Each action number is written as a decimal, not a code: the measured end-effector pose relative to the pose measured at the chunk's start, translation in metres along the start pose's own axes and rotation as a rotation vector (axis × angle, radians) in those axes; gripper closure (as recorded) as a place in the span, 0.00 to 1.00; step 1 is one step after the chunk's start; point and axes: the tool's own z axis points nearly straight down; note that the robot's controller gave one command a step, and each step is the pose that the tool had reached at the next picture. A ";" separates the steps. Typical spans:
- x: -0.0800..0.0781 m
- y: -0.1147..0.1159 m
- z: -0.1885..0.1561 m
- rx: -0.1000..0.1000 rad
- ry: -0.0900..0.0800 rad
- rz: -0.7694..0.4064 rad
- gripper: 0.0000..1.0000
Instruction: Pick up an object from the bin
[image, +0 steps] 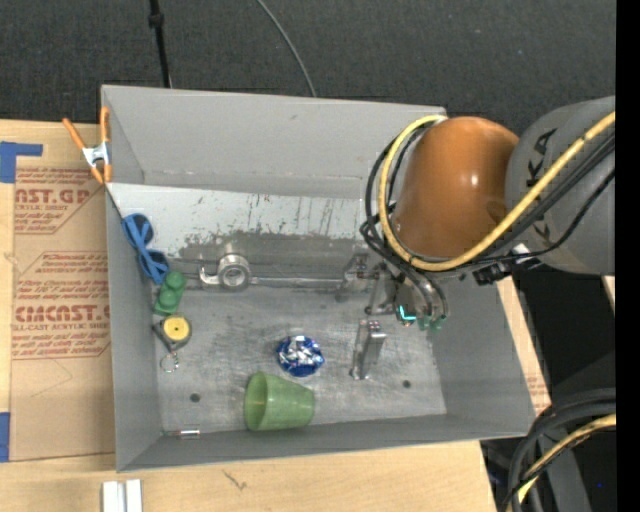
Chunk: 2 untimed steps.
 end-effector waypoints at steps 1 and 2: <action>-0.009 0.005 0.131 -0.001 0.000 -0.005 0.00; -0.011 0.005 0.126 -0.001 -0.007 -0.004 1.00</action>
Offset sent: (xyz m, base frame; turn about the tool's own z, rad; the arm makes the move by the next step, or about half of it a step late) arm 0.0101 0.0041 -0.1259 -0.0042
